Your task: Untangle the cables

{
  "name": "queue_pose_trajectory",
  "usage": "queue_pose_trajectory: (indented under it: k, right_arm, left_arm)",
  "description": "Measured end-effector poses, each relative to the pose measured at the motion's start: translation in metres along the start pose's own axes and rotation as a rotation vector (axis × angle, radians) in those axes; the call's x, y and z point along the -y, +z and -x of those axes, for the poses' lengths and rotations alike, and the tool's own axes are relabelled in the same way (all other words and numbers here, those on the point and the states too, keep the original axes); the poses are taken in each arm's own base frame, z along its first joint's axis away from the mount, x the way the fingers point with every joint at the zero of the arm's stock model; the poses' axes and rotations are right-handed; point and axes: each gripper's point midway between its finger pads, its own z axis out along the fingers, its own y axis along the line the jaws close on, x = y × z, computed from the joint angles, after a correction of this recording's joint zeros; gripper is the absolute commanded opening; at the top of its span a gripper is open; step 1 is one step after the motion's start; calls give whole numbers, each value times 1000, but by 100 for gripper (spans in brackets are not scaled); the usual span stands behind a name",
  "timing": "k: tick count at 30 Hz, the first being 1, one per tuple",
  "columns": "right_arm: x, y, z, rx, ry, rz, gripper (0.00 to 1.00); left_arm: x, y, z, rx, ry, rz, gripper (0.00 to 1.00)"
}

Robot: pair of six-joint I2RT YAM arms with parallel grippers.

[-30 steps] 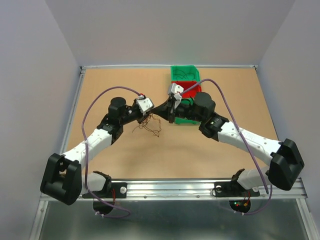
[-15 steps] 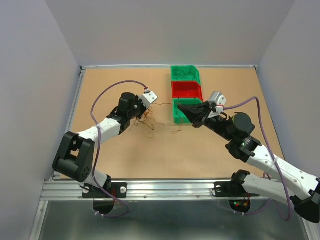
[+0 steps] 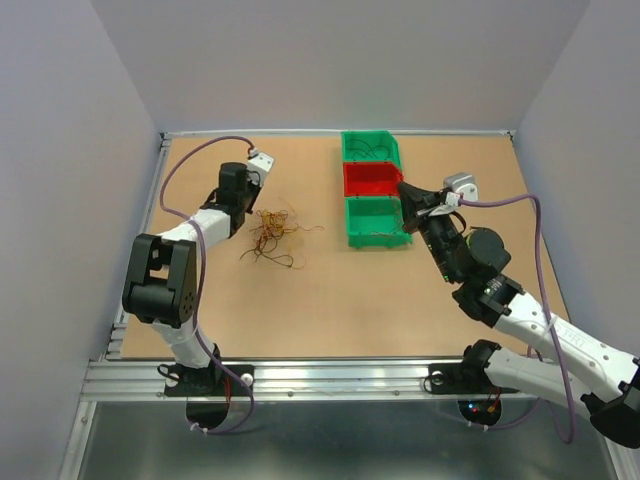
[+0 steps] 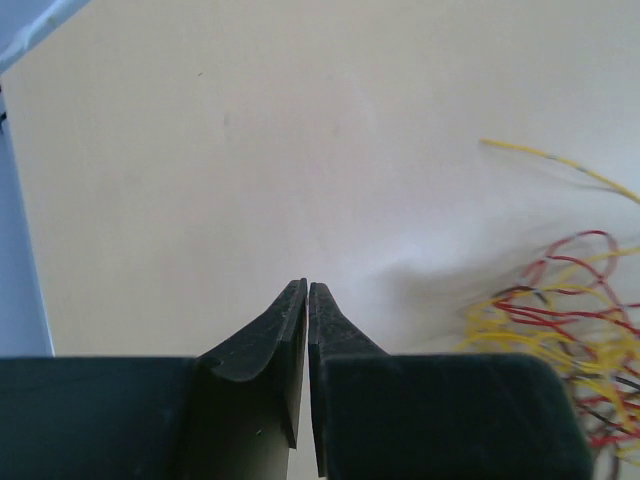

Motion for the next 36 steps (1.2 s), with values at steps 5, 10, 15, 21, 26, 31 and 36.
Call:
queue_pose_trajectory:
  k: [5,10,15,21,26,31,36]
  right_arm:
    - [11,5,-7,-11,-33,-67,1]
    - [17,28,-33,-71,-91,-109,1]
    - [48,67,-58,-132,-116,-172,1]
    - [56,100,-55,-123,-95,-161,1]
    - [51,130,-48,-95,-74,-133,1]
    - [61,154,-53,-93,-62,-132,1]
    - [78,174,-76,-125,-41,-144,1]
  left_arm:
    - [-29,4,-11,-30,-93,36,17]
    - [-16,0,-5,-7,-104,-14,19]
    - [-15,-19,14,64,-113,-39,20]
    - [-20,-40,40,162,-122,-44,20]
    - [-16,-48,42,188,-125,-67,20]
    - [-11,-52,42,200,-125,-89,20]
    - [-11,-61,51,234,-123,-103,20]
